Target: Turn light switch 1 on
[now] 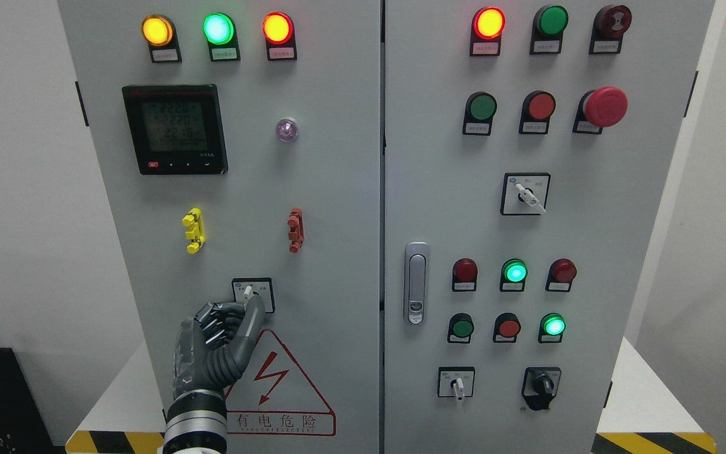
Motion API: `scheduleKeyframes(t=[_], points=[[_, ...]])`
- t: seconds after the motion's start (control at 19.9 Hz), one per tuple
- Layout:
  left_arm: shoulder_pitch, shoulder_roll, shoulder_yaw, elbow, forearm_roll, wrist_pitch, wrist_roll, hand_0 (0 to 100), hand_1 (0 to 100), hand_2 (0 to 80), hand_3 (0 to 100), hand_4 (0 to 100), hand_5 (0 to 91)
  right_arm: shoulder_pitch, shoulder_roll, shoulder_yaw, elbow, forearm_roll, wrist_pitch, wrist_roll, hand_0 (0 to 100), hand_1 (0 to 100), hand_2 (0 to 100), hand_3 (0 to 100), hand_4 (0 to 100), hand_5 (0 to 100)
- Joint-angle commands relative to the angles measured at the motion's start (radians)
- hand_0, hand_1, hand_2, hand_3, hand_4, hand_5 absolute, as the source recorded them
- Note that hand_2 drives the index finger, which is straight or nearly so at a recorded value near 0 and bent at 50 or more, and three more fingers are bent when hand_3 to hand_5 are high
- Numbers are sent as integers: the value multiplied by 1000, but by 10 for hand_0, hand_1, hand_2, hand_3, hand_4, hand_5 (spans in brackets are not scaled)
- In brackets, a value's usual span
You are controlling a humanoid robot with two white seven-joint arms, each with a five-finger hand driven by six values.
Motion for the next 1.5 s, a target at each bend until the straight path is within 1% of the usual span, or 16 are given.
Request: scheduleKeyframes(t=[0.0, 0.4, 1.2, 1.45], points=[[-1, 0, 0, 3, -1, 0, -4, 314, 603, 564, 787, 882, 801, 0, 0, 0, 0, 0, 0, 0, 305, 0, 0, 0, 0, 0], [-1, 0, 0, 3, -1, 0, -4, 367, 595, 567, 792, 884, 801, 0, 0, -2, 0, 0, 0, 0, 305, 0, 0, 0, 0, 0], [-1, 0, -2, 3, -1, 0, -4, 511, 563, 572, 799, 887, 806, 0, 0, 0, 0, 0, 0, 0, 305, 0, 0, 0, 0, 0], [-1, 0, -2, 5, -1, 0, -5, 573, 549, 575, 805, 889, 806, 0, 0, 0, 0, 0, 0, 0, 305, 0, 0, 0, 0, 0]])
